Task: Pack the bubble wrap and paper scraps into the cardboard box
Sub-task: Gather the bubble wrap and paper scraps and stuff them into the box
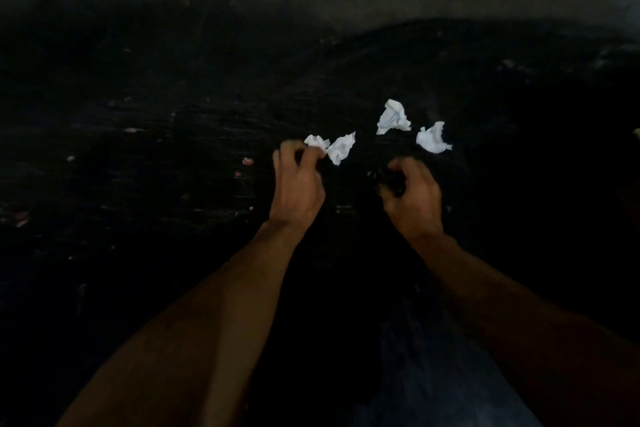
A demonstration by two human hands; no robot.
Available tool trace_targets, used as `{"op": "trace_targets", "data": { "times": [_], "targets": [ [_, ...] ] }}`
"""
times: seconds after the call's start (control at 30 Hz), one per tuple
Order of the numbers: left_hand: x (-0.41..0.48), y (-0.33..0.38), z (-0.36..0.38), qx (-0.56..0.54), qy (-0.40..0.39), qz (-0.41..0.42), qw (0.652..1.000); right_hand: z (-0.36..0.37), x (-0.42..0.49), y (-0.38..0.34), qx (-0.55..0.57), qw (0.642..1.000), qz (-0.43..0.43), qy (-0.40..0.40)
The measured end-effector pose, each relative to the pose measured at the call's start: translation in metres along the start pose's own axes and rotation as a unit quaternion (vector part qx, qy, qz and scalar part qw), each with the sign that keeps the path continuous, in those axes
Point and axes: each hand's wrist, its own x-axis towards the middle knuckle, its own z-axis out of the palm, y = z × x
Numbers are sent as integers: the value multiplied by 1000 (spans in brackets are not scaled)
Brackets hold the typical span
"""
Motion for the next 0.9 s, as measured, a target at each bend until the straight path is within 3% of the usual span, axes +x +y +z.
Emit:
{"op": "trace_targets", "data": {
  "times": [0.1,0.17,0.27,0.33,0.5,0.77,0.9],
  "targets": [
    [36,15,12,-19,-4,25,1000,-19,40,11,-66,996,8,54],
    [52,19,26,10,-52,29,998,-25,64,19,-109,992,21,52],
    [62,11,51,86,-204,-14,975,-21,89,39,-157,986,43,-44],
    [59,1,70,112,-231,-21,966,-10,92,56,-179,977,48,-107],
    [47,-11,95,47,-36,32,998,9,84,76,-127,990,53,-3],
    [57,8,67,-63,-34,2,997,-8,81,58,-37,995,65,61],
    [92,19,56,1,-6,30,1000,-15,109,39,-8,999,0,54]
  ]
}}
